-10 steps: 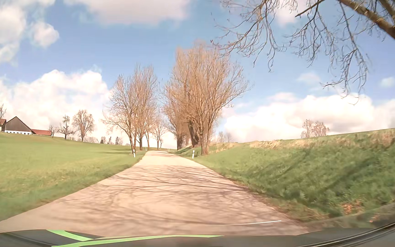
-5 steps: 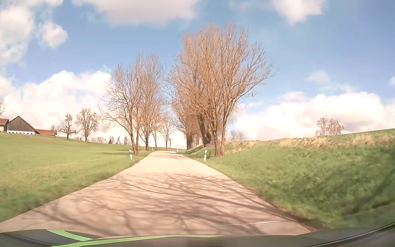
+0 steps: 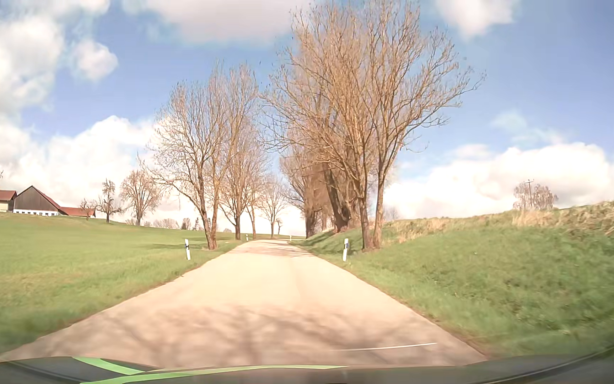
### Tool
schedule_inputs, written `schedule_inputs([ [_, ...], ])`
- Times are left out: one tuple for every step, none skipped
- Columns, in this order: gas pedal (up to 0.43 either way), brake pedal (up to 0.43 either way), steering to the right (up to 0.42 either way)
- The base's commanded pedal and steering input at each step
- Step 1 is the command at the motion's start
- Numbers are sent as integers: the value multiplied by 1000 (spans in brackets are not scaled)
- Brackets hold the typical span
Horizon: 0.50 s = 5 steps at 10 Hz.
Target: Follow the waypoints while adhering to traffic rules and regulations
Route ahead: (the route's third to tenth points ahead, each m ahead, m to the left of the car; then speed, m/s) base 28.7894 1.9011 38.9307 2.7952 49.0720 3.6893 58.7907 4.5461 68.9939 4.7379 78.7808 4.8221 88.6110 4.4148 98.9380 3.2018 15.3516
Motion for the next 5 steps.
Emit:
schedule_inputs([
  [339, 0, -23],
  [339, 0, -19],
  [339, 0, -16],
  [339, 0, -16],
  [339, 0, -16],
])
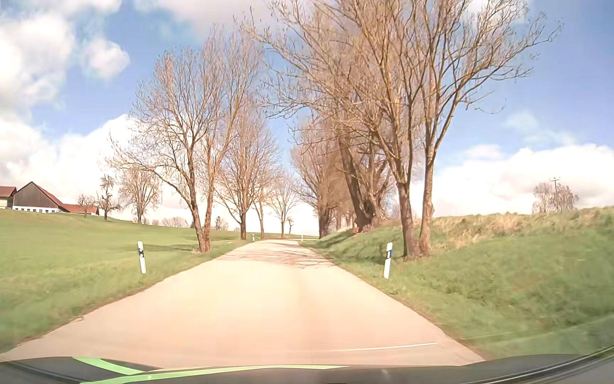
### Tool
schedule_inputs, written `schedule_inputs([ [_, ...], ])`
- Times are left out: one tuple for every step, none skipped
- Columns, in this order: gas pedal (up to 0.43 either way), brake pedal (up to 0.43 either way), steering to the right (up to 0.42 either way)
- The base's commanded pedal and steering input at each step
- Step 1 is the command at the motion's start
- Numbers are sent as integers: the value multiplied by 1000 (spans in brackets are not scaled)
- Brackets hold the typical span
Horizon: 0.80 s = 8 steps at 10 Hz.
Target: Follow the waypoints while adhering to traffic rules and regulations
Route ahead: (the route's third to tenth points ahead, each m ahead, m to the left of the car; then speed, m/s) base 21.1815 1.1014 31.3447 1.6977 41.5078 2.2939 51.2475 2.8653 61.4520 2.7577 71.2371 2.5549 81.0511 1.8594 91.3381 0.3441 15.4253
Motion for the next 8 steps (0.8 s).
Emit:
schedule_inputs([
  [339, 0, -16],
  [331, 0, -16],
  [331, 0, -16],
  [319, 0, -16],
  [311, 0, -16],
  [299, 0, -16],
  [299, 0, -16],
  [299, 0, -12],
])
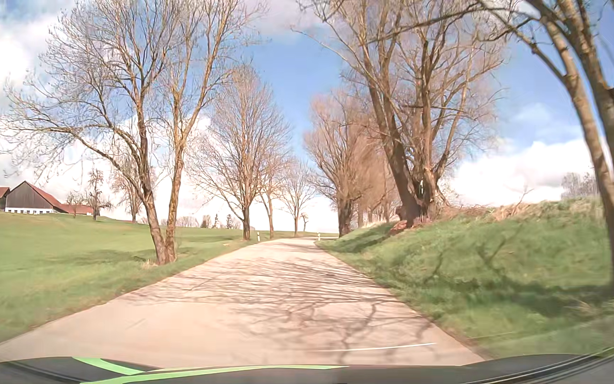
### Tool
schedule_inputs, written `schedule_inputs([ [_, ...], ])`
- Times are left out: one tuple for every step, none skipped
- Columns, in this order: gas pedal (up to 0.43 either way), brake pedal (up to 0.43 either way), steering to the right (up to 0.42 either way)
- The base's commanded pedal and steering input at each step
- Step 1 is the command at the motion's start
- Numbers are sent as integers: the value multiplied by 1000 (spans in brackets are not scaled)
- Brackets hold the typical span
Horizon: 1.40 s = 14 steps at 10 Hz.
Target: Follow the waypoints while adhering to traffic rules and regulations
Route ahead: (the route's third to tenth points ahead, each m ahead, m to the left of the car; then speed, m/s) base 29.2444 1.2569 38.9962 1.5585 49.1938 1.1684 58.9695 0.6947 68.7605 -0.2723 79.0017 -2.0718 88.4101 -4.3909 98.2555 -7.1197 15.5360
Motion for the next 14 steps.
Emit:
schedule_inputs([
  [299, 0, -8],
  [299, 0, -6],
  [280, 0, -5],
  [280, 0, -5],
  [280, 0, -5],
  [280, 0, -5],
  [280, 0, -5],
  [280, 0, -5],
  [260, 0, -5],
  [248, 0, -5],
  [248, 0, -5],
  [248, 0, -5],
  [248, 0, -5],
  [248, 0, -3],
])
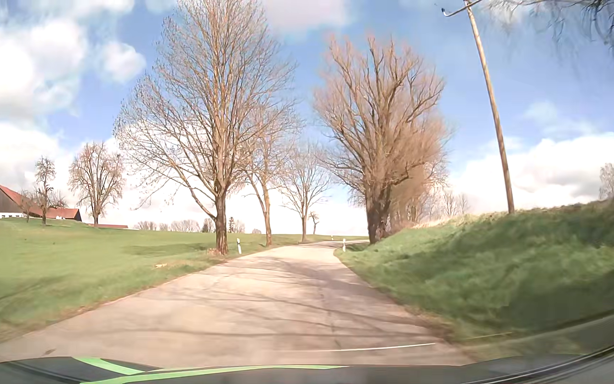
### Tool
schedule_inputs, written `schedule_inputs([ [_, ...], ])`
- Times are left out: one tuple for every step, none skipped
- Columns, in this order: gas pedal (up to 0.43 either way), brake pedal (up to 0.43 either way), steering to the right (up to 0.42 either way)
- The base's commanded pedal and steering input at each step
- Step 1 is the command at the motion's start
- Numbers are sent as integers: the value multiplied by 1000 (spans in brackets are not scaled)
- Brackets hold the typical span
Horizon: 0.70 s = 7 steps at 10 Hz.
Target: Follow the waypoints while adhering to traffic rules and regulations
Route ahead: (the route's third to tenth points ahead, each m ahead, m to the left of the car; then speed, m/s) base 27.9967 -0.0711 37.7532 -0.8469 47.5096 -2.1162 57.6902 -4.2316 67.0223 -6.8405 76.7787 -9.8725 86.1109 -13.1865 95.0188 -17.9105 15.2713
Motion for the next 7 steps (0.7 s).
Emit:
schedule_inputs([
  [220, 0, 0],
  [220, 0, 1],
  [209, 0, 1],
  [209, 0, 1],
  [209, 0, 1],
  [197, 0, 1],
  [189, 0, 3],
])
